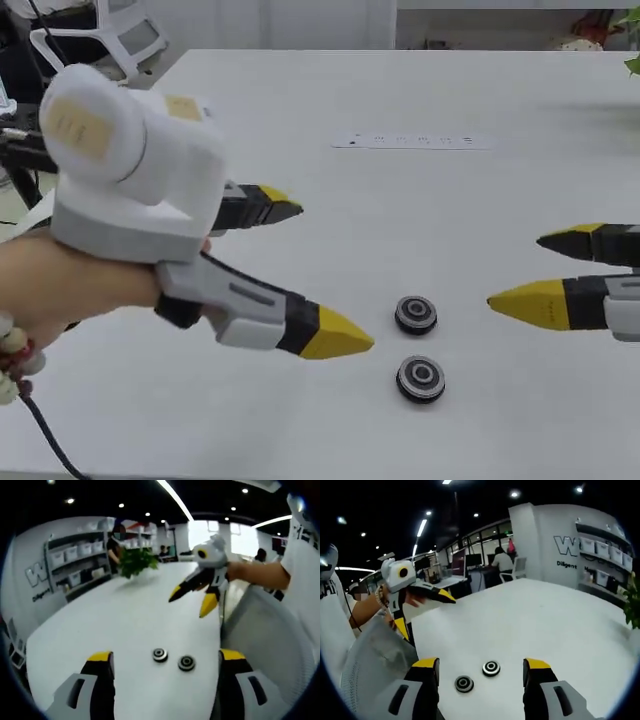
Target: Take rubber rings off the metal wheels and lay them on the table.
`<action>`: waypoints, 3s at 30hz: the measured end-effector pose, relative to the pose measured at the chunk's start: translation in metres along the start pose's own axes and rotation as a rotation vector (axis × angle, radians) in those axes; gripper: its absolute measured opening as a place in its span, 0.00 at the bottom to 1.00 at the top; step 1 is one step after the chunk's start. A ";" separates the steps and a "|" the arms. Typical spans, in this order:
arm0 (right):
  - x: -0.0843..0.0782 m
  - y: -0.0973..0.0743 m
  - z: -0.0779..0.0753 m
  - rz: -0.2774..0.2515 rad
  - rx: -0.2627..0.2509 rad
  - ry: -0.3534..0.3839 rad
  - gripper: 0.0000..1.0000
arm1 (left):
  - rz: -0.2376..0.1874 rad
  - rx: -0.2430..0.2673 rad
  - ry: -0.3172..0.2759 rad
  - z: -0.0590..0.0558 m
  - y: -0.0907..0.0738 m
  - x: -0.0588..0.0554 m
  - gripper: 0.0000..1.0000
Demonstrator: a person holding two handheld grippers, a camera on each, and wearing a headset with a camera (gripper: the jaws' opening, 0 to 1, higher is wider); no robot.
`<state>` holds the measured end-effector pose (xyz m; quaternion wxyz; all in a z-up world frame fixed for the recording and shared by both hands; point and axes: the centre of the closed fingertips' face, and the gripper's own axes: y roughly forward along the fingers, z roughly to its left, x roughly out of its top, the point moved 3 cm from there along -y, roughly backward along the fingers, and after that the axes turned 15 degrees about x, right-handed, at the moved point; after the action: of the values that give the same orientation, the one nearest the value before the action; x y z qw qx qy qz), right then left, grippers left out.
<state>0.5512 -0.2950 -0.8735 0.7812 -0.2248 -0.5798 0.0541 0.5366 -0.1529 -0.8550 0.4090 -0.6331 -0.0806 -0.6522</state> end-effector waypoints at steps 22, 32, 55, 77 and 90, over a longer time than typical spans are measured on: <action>-0.050 0.049 0.001 0.046 0.167 -0.039 0.35 | -0.116 -0.023 -0.002 -0.024 0.067 -0.029 0.55; -0.085 0.058 0.003 0.187 0.190 -0.019 0.28 | -0.027 -0.087 0.025 -0.044 0.078 -0.061 0.44; -0.111 0.072 0.007 0.306 0.218 -0.031 0.23 | 0.072 -0.163 0.101 -0.073 0.091 -0.088 0.16; -0.111 0.071 0.008 0.316 0.222 -0.042 0.15 | 0.056 -0.159 0.058 -0.073 0.091 -0.091 0.14; -0.113 0.069 0.007 0.330 0.214 -0.032 0.04 | 0.052 -0.153 0.061 -0.073 0.091 -0.092 0.14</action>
<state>0.5204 -0.2703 -1.0003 0.7720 -0.2317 -0.5383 0.2463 0.5267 -0.2180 -0.9877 0.3786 -0.6443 -0.0015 -0.6645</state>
